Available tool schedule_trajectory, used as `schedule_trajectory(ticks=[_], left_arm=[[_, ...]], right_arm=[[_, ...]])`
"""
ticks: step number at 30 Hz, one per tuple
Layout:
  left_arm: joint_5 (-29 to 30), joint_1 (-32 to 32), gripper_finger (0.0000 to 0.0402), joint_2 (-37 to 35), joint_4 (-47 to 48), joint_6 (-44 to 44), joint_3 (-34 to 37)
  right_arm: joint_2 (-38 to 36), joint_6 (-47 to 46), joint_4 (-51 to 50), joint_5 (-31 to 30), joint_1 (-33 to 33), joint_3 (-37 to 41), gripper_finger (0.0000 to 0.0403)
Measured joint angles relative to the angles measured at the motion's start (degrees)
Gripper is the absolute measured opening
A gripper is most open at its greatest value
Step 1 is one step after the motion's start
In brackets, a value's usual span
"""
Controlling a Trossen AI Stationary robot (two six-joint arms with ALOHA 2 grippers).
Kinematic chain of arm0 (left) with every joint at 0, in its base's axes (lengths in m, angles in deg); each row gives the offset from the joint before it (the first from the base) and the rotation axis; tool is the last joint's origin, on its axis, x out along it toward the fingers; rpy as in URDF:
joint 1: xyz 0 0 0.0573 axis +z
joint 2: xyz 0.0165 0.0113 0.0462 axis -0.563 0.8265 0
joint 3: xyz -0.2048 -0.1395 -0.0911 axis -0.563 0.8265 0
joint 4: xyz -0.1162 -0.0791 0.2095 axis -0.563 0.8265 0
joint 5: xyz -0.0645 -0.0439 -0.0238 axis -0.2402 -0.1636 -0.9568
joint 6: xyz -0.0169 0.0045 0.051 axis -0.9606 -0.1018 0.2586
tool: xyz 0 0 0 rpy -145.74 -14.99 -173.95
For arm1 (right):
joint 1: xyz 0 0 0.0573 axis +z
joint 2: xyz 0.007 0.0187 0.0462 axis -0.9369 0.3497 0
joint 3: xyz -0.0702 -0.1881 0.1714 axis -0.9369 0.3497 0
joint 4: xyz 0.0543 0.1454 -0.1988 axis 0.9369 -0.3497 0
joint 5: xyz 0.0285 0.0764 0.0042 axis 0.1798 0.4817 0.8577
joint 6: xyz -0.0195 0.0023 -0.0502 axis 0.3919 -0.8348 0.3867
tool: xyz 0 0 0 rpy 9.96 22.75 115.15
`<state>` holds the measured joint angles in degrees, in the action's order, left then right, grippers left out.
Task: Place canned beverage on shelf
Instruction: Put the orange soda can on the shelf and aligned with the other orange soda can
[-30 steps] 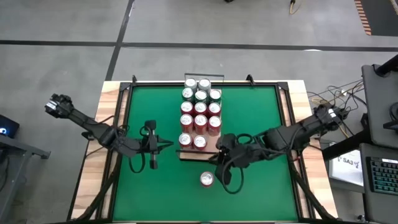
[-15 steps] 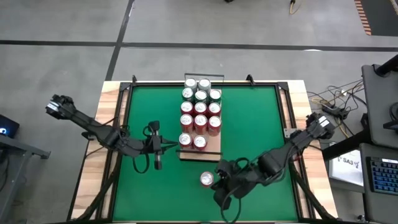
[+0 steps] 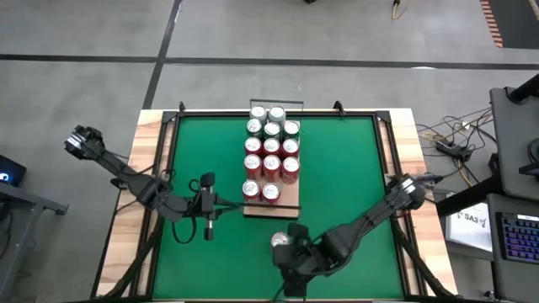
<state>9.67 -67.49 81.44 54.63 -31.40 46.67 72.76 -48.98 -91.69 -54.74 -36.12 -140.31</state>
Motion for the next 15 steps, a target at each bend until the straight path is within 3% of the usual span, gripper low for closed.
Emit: schedule_trajectory(ticks=[5, 9, 15], left_arm=[[0.0, -1.3, 0.0, 0.0, -0.12, -0.04, 0.0], [0.07, -1.28, 0.0, 0.0, -0.24, -0.24, 0.0], [0.1, -1.3, 0.0, 0.0, -0.39, -0.25, 0.0]], right_arm=[[4.49, 11.29, -2.27, -0.1, -0.25, -3.76, 0.0009], [6.09, 12.59, -4.14, -0.06, -1.15, -4.7, 0.0015], [6.35, 12.49, -6.42, -1.77, -2.71, -4.73, 0.0082]])
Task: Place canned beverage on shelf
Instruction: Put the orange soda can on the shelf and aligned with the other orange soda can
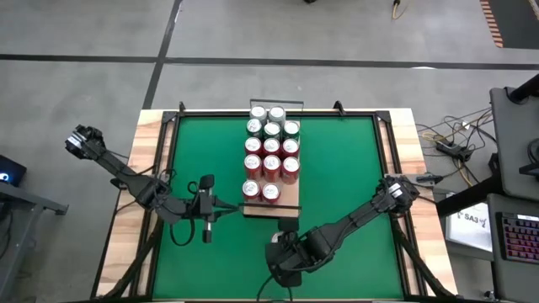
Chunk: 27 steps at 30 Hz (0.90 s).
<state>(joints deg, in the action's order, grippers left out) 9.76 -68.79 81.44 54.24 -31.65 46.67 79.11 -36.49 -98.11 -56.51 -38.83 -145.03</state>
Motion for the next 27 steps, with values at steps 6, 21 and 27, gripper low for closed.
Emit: schedule_trajectory(ticks=[6, 21, 27], left_arm=[[0.07, 0.01, 0.0, 0.0, 0.02, 0.03, 0.0], [0.14, 0.07, 0.0, 0.0, 0.04, 0.26, 0.0], [0.17, 0.07, 0.0, 0.0, 0.05, 0.28, 0.0]], right_arm=[[-0.13, -0.1, -1.3, 0.06, -1.01, -0.04, 0.0202], [-0.21, -0.74, -4.38, 1.43, -3.4, 1.14, 0.0356], [0.88, -0.63, -3.66, 2.3, -3.79, 1.62, 0.0357]])
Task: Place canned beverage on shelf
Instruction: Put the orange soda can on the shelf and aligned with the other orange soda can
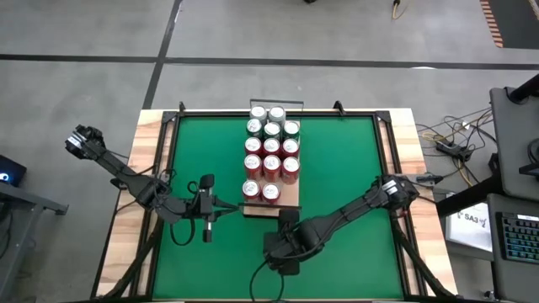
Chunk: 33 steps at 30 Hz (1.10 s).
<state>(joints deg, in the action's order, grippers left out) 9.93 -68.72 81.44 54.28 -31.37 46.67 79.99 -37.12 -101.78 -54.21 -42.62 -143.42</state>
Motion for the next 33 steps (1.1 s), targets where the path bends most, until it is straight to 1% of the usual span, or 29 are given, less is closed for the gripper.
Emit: schedule_trajectory(ticks=[7, 10, 15, 20, 23, 26, 29, 33], left_arm=[[0.0, 0.02, 0.0, 0.0, -0.03, 0.0, 0.0], [0.0, 0.02, 0.0, 0.0, -0.02, 0.0, 0.02], [-0.05, 0.02, 0.0, 0.0, -0.03, 0.0, 0.02], [-0.07, 0.0, 0.0, 0.0, -0.95, -0.19, 0.04], [-0.07, -1.21, 0.0, 0.37, -5.87, 1.83, 0.07], [0.45, -3.42, 0.0, 2.3, -13.72, 7.11, 0.07], [2.94, -5.42, 0.0, 5.2, -22.55, 12.01, 0.04], [7.4, -7.74, 0.0, 10.16, -28.94, 15.32, -0.4]], right_arm=[[2.33, 0.26, 0.43, 0.95, -0.17, 0.15, 0.0352], [3.23, 0.08, 0.41, 1.21, -0.23, 0.15, 0.0339], [3.26, -0.45, 0.39, 1.24, -0.23, 0.15, 0.0295], [2.31, -2.08, 0.46, 1.19, 0.08, -0.52, 0.0294], [0.69, -3.49, 0.4, 0.65, 0.98, -1.67, 0.0294], [-1.02, -4.68, -0.57, -2.04, 2.63, -2.51, 0.0294], [-2.91, -6.08, -0.92, -5.03, 4.56, -2.49, 0.0294], [-6.14, -10.09, -3.22, -10.82, 7.47, -2.49, 0.0294]])
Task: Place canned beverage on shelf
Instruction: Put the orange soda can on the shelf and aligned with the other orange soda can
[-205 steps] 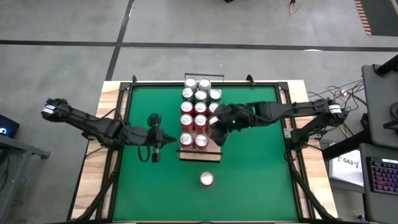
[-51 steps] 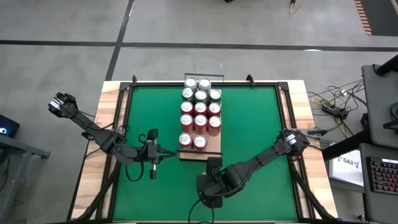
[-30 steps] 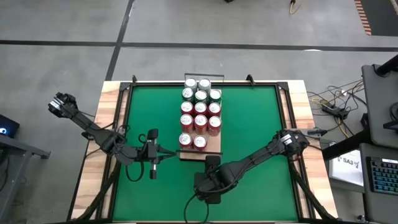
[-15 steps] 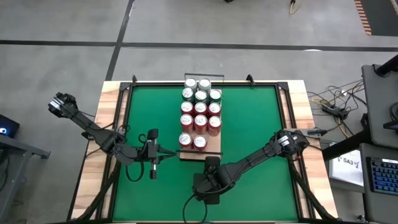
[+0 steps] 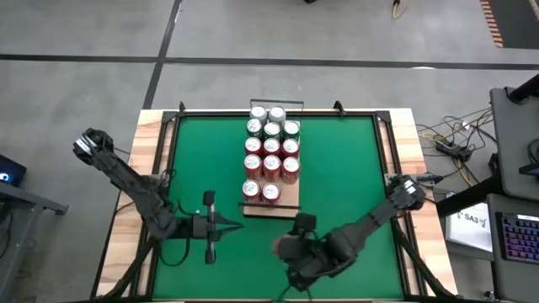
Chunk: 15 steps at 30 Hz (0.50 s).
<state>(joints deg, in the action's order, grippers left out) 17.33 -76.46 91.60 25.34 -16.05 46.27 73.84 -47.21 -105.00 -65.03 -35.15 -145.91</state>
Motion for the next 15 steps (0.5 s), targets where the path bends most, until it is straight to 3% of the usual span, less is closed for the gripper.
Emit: schedule_trajectory(ticks=[15], left_arm=[[22.29, -3.46, 0.0, 26.34, 2.65, 10.2, -22.59]], right_arm=[[-4.1, -20.1, -10.95, -18.56, 9.45, 0.89, 0.0294]])
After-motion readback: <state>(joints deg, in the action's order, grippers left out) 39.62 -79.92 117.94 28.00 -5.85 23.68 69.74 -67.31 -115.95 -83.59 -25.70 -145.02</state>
